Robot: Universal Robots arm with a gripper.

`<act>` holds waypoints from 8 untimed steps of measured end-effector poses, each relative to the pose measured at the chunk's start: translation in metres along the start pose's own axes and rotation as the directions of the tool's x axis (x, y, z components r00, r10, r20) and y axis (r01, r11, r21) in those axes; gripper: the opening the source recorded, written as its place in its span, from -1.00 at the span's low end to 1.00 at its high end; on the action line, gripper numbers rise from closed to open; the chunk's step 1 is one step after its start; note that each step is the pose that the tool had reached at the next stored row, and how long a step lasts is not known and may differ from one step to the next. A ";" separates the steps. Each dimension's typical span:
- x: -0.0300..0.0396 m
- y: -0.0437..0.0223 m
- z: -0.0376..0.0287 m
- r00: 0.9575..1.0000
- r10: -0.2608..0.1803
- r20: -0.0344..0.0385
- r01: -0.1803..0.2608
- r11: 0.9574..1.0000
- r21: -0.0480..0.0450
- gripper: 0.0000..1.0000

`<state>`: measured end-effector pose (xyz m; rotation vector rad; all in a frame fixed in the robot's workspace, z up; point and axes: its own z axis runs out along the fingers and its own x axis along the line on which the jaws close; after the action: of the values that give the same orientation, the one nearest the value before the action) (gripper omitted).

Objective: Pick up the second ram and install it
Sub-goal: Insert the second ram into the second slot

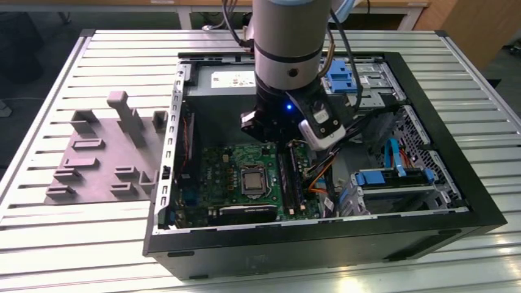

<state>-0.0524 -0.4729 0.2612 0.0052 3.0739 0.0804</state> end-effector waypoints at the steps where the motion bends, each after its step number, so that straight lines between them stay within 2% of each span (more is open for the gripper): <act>1: 0.0000 0.0000 0.0004 1.000 0.000 0.000 0.000 1.000 0.000 -0.76; 8: 0.0002 -0.0002 0.0031 1.000 0.002 0.000 -0.002 1.000 0.000 -0.76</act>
<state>-0.0524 -0.4728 0.2581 0.0079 3.0739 0.0803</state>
